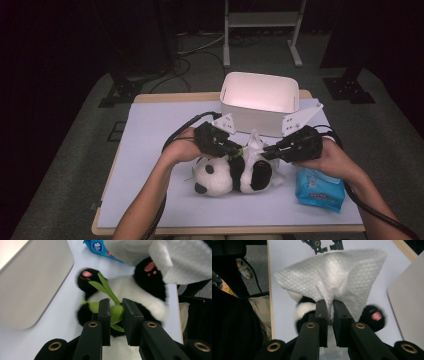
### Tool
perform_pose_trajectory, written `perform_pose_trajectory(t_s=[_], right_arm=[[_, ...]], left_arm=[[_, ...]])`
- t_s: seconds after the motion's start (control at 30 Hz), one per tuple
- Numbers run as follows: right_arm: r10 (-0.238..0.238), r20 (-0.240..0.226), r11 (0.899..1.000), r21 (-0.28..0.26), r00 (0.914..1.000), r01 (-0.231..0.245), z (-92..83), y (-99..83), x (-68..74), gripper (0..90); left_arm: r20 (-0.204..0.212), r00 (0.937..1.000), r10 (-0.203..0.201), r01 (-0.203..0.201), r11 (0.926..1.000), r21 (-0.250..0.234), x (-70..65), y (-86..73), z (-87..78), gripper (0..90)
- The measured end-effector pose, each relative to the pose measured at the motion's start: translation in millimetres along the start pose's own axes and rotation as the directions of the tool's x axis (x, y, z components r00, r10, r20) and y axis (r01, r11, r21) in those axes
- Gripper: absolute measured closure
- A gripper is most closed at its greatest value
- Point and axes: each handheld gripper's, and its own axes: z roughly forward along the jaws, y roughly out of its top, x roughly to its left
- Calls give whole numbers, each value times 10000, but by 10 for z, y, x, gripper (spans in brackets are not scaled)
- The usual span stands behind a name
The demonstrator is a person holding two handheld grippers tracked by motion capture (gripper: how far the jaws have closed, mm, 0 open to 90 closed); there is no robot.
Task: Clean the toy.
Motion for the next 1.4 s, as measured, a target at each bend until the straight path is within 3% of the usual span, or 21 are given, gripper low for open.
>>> perform_pose_trajectory(t_s=[0.13, 0.23, 0.3, 0.37, 0.5, 0.73, 0.9, 1.0, 1.1, 1.4], right_arm=[[53, -149, 9963, 859, 9999, -40, 190, -53, -11, 822], [114, -359, 9912, 1325, 9993, -66, 343, -126, -11, 822], [242, -510, 9923, 1229, 9984, -178, 377, -163, -28, 822], [344, -287, 9938, 1068, 9990, -312, 352, -177, -69, 822], [597, -143, 9898, 1307, 9981, -573, 361, -244, -143, 823], [719, -877, 9903, 1250, 9935, -607, 433, -333, -53, 823], [536, -1588, 9905, 1335, 9858, -323, 483, -330, 70, 819], [441, -1494, 9905, 1352, 9878, -238, 495, -326, 88, 818], [631, -1193, 9920, 1165, 9908, -492, 497, -343, 20, 818], [898, -1042, 9929, 870, 9905, -809, 463, -389, -40, 818]], left_arm=[[117, 9999, 59, -59, 10000, 36, -15, -19, 48, 773], [426, 9990, 137, -139, 9999, 24, -53, -31, 84, 768], [448, 9989, 143, -141, 9999, -51, -74, -32, 90, 765], [522, 9984, 211, -209, 9998, -48, -91, -33, 83, 764], [584, 9980, 259, -251, 9996, -134, -107, -43, 69, 765], [676, 9968, 420, -404, 9989, -250, -155, -28, 37, 767], [715, 9962, 492, -474, 9985, -262, -199, -28, 23, 766], [850, 9959, 321, -298, 9992, -282, -205, -55, 40, 758], [1041, 9944, 189, -165, 9996, -233, -201, -91, 62, 723], [1020, 9948, -44, 62, 9998, -179, -194, -207, 93, 620]])
